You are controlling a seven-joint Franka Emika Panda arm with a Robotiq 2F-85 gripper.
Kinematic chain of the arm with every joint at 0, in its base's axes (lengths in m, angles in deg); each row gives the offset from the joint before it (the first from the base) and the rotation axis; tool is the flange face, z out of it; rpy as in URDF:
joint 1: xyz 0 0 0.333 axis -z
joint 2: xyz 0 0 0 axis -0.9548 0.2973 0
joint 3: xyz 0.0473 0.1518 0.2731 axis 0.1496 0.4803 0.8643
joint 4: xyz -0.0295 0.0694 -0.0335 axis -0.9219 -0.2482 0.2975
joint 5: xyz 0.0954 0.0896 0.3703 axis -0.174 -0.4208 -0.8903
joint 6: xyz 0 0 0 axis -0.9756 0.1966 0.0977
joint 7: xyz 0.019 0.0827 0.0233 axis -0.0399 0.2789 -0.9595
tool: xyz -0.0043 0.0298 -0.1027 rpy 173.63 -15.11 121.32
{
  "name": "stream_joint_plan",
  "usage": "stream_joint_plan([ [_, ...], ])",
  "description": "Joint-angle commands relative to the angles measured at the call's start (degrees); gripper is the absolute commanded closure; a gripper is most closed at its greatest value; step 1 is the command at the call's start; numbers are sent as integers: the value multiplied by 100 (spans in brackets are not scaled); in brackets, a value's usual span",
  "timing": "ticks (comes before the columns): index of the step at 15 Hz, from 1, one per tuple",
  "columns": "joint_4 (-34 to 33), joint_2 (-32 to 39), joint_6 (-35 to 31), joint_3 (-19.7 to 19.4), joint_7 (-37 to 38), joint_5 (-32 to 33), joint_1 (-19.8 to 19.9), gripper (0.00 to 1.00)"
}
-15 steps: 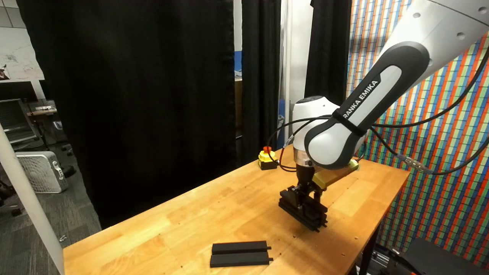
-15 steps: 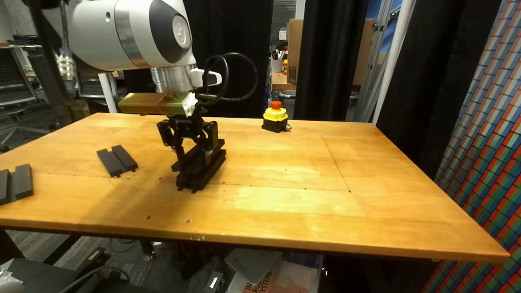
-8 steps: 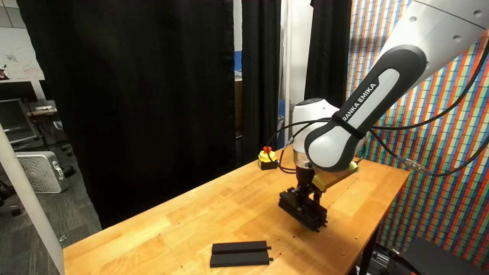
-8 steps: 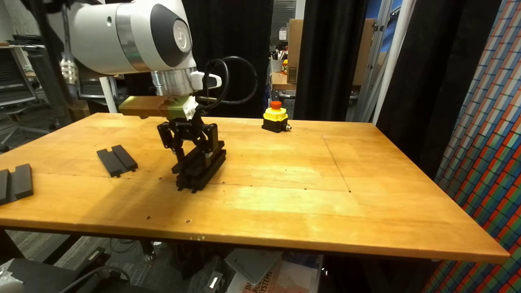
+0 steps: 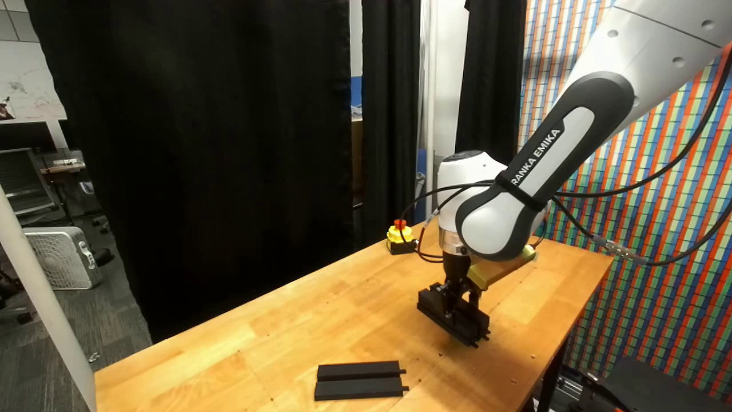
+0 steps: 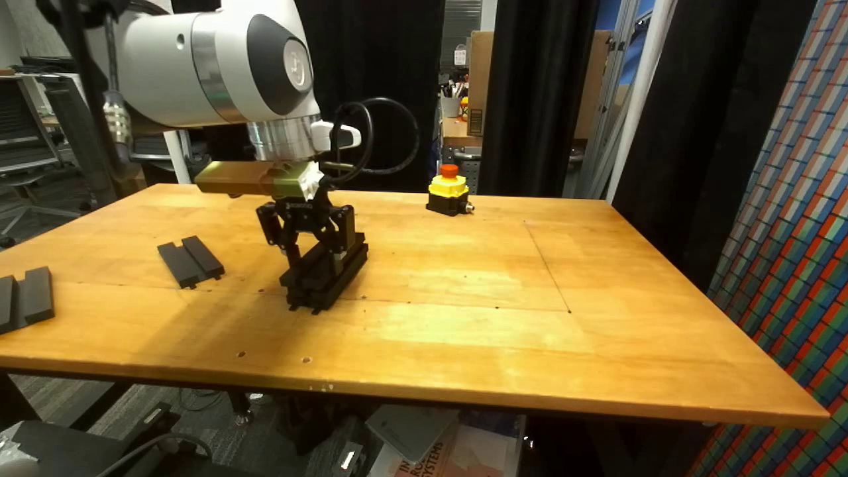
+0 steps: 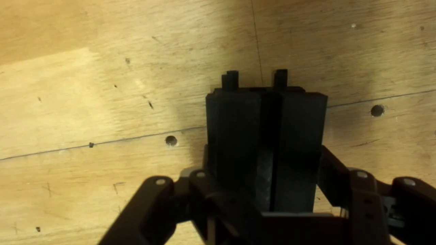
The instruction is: Pile up all the black objects on the table
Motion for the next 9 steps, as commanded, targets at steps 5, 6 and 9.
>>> stream_joint_plan([
  [5,72,-21,-225,-87,-65,73,32,55],
  [6,76,-22,-232,-96,-71,72,34,55],
  [9,88,-14,-285,-124,-114,57,38,55],
])
